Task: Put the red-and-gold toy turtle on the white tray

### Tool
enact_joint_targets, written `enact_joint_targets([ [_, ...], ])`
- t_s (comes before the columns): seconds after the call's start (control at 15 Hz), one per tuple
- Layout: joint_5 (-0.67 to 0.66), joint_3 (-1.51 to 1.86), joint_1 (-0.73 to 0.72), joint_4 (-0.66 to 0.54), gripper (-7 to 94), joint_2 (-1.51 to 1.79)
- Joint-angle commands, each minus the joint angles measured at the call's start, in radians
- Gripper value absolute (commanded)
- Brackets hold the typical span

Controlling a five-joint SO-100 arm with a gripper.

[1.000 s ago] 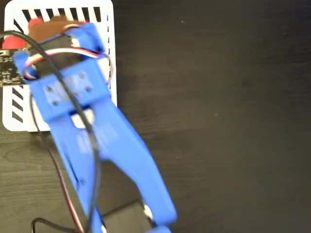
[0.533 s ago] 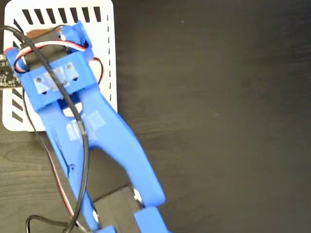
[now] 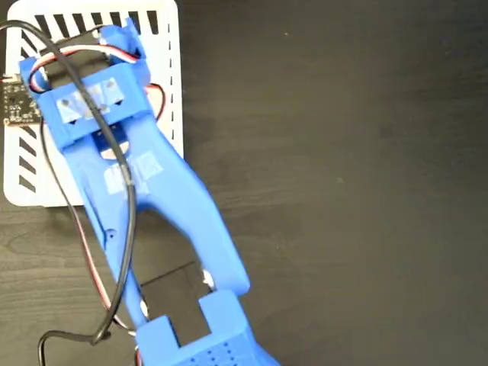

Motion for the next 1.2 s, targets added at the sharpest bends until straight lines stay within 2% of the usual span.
enact_joint_targets([
  [0.0, 0.003, -0.075, -0.012, 0.003, 13, 0.041],
  [0.2, -0.005, -0.077, -0.014, 0.002, 39, 0.029],
  [0.73, -0.005, -0.072, -0.028, -0.002, 70, 0.008],
  [1.0, 0.005, -0.072, -0.028, 0.006, 68, 0.011],
  [1.13, 0.011, -0.072, -0.031, 0.008, 54, 0.025],
])
